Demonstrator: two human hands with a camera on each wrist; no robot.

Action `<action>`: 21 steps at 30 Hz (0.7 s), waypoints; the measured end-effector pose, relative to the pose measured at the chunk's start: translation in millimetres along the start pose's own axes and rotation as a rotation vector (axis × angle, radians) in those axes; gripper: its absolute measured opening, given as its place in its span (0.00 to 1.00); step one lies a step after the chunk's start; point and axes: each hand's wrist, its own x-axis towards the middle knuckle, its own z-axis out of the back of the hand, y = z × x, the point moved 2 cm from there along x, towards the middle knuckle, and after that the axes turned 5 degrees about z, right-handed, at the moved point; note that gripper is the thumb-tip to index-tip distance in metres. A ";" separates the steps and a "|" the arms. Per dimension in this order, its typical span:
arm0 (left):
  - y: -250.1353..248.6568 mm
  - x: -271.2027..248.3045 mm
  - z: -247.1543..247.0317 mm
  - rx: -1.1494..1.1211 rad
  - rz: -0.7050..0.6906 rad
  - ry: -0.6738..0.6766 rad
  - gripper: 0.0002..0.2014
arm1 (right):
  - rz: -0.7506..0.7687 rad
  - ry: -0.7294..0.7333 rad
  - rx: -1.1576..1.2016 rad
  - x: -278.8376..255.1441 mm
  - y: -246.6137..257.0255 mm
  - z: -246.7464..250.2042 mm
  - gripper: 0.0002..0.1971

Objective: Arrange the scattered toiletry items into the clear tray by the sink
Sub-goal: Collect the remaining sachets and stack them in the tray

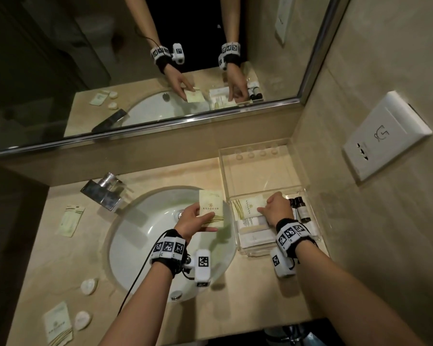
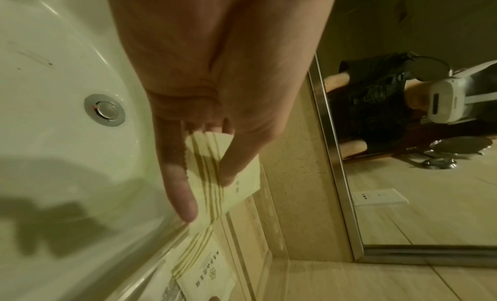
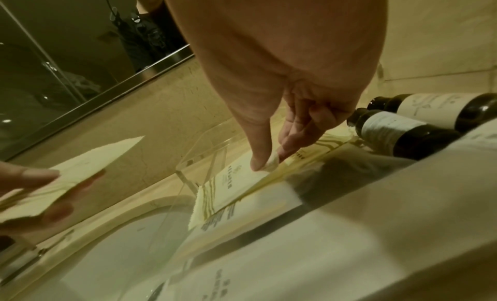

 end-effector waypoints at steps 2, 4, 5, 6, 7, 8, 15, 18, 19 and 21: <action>-0.7 3.9 -2.6 0.012 -0.008 0.001 0.19 | 0.036 -0.009 -0.029 0.0 -3.8 2.4 0.21; -2.4 7.6 -5.8 0.042 -0.019 -0.009 0.19 | 0.083 -0.047 -0.016 -0.5 -3.4 8.1 0.19; -3.5 9.6 -8.2 0.068 -0.028 -0.010 0.19 | 0.114 -0.073 0.030 -1.6 -0.6 12.2 0.17; -5.1 11.4 -11.6 0.103 -0.036 -0.003 0.18 | 0.144 -0.083 0.098 -3.6 5.0 17.0 0.15; -7.0 13.0 -16.1 0.143 -0.044 0.011 0.18 | 0.180 -0.062 0.180 -5.4 11.1 20.4 0.15; -9.4 14.1 -21.3 0.186 -0.054 0.034 0.17 | 0.226 -0.005 0.271 -7.6 17.6 23.1 0.14; -18.1 22.8 -49.1 0.315 -0.086 0.036 0.18 | 0.321 0.182 0.258 -4.7 9.8 25.6 0.15; -17.2 25.0 -48.3 0.375 -0.130 -0.151 0.13 | 0.146 0.090 0.189 6.2 -14.2 25.8 0.16; -16.0 26.4 -47.2 0.419 -0.154 -0.183 0.10 | 0.109 0.082 0.170 9.2 -19.0 24.6 0.18; -13.3 29.4 -46.6 0.490 -0.202 -0.177 0.07 | 0.063 0.070 0.161 12.8 -22.0 20.3 0.20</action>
